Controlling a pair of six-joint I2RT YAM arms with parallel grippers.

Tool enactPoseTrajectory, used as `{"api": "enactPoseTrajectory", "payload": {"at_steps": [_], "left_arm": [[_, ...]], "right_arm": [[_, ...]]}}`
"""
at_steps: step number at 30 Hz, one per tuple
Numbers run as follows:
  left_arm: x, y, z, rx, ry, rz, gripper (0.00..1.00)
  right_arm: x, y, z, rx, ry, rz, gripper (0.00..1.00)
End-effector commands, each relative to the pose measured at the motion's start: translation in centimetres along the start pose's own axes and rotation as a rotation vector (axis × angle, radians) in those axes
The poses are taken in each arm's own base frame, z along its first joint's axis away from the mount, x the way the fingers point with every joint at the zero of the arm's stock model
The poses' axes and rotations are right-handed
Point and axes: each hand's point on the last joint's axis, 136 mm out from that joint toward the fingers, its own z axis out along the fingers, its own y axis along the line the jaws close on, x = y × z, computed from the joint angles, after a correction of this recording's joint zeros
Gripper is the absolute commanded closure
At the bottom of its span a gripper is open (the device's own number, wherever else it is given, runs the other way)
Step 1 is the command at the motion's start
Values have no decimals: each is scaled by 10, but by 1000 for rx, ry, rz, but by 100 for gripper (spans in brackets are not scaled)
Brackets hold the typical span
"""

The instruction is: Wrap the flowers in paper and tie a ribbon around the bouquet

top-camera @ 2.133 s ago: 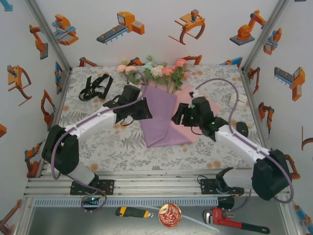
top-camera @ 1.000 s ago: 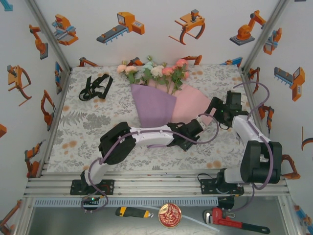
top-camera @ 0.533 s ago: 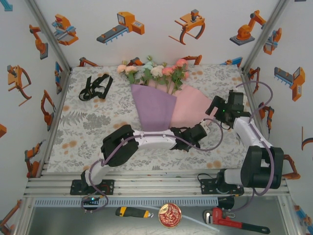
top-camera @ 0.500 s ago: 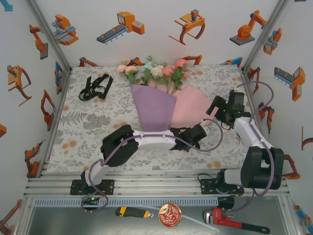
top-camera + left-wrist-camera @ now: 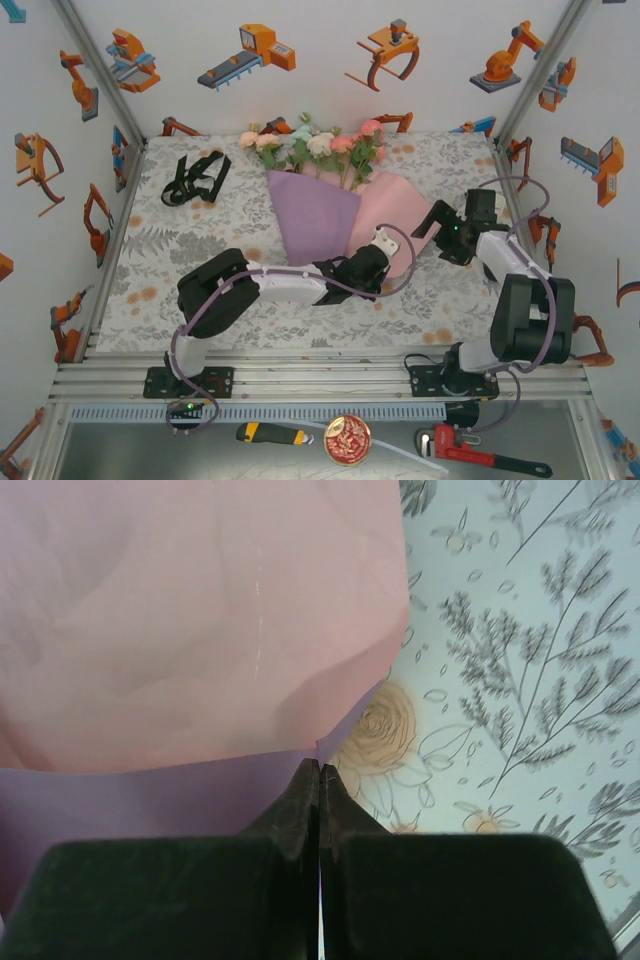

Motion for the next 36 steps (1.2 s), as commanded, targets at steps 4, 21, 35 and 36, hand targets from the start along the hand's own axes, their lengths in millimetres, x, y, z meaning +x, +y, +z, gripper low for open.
{"api": "enactPoseTrajectory", "payload": {"at_steps": [4,21,35,36], "left_arm": [[-33,-14,-19,120,-122,-126,100],[-46,-24,-33,202,-183,-129,94],[-66,71,-100,-166,-190,-233,64],[-61,78,-98,-183,-172,-245,65]], "right_arm": [[4,12,15,-104,47,61,1],[1,12,20,-120,18,91,76],[1,13,16,-109,30,47,94],[0,14,15,-113,31,45,94]]}}
